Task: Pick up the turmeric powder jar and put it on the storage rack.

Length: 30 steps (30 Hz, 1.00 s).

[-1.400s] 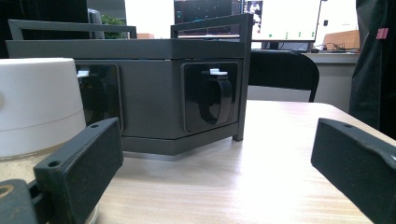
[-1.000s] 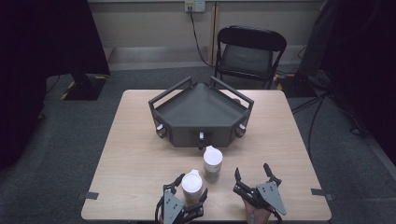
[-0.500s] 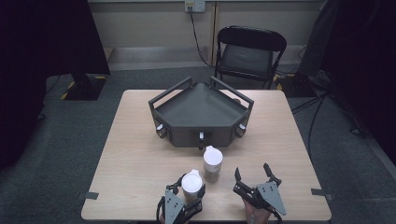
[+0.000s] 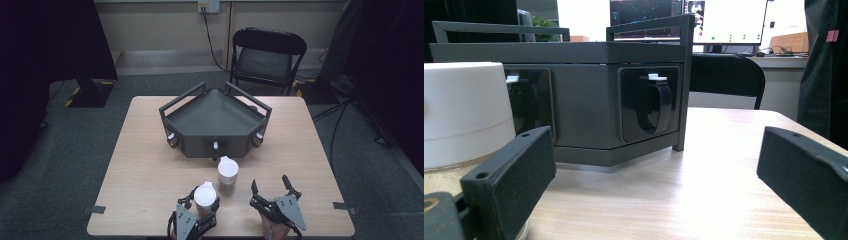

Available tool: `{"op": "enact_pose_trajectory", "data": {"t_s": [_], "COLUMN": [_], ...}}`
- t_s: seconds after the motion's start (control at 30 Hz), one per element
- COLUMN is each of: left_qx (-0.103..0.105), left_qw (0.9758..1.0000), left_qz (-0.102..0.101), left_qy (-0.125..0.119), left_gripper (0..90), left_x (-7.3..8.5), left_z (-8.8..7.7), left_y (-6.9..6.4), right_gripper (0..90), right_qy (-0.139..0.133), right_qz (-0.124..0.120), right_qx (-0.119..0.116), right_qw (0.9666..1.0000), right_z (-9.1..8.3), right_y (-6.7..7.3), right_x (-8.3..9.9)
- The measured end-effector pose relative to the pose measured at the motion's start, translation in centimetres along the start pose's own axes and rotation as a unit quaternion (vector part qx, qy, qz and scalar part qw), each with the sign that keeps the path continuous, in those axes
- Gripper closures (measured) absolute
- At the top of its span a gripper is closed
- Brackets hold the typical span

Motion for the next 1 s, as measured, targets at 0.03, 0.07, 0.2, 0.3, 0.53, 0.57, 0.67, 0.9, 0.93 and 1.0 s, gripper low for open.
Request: {"op": "enact_pose_trajectory", "data": {"t_s": [0.03,0.07,0.2,0.3,0.53,0.57,0.67,0.9,0.93,1.0], "left_qx": [0.000,0.001,0.001,0.000,0.000,0.000,0.002,-0.002,0.000,0.002], "left_qw": [1.0000,1.0000,1.0000,1.0000,1.0000,1.0000,1.0000,0.9999,0.9999,0.9999], "left_qz": [0.000,-0.001,-0.001,-0.003,-0.001,0.000,-0.001,0.008,0.006,0.004], "left_qy": [-0.002,-0.003,0.001,0.000,-0.002,-0.003,-0.005,-0.012,-0.013,-0.012], "left_gripper": [30.9,30.9,30.9,30.9,30.9,30.9,30.9,30.9,30.9,30.9], "left_x": [-0.1,-0.2,-0.6,-0.7,-1.2,-1.3,-1.7,-2.4,-2.5,-2.7], "left_z": [-0.1,-0.1,-0.2,-0.4,-0.5,-0.5,-0.4,-0.6,-0.6,-0.6], "left_y": [0.1,0.2,0.6,0.7,1.1,1.2,1.5,1.4,1.5,1.6], "right_gripper": [0.9,0.9,0.9,0.9,0.9,0.9,0.9,0.9,0.9,0.9], "right_qy": [0.000,0.000,0.000,0.000,0.000,0.000,0.000,0.000,0.000,0.000], "right_qz": [0.000,0.000,0.000,0.000,0.000,0.000,0.000,0.000,0.000,0.000], "right_qx": [0.000,0.000,0.000,0.000,0.000,0.000,0.000,0.000,0.001,0.001], "right_qw": [1.0000,1.0000,1.0000,1.0000,1.0000,1.0000,1.0000,1.0000,1.0000,1.0000], "right_z": [0.0,0.0,0.0,0.0,0.0,0.0,0.0,0.0,0.0,0.0], "right_y": [0.0,0.0,0.0,0.0,0.0,0.0,0.0,0.0,0.0,0.0], "right_x": [0.0,0.0,0.0,0.0,0.0,0.0,0.0,0.0,0.0,0.0]}}
Point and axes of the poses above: each handheld gripper's, and its own axes: z roughly forward along the jaws, x roughly out of its underside, y roughly to its left, the point moved 4 cm from there along z, roughly forward along the jaws, and after that the axes turned 15 degrees about x, right-handed, at the moved point
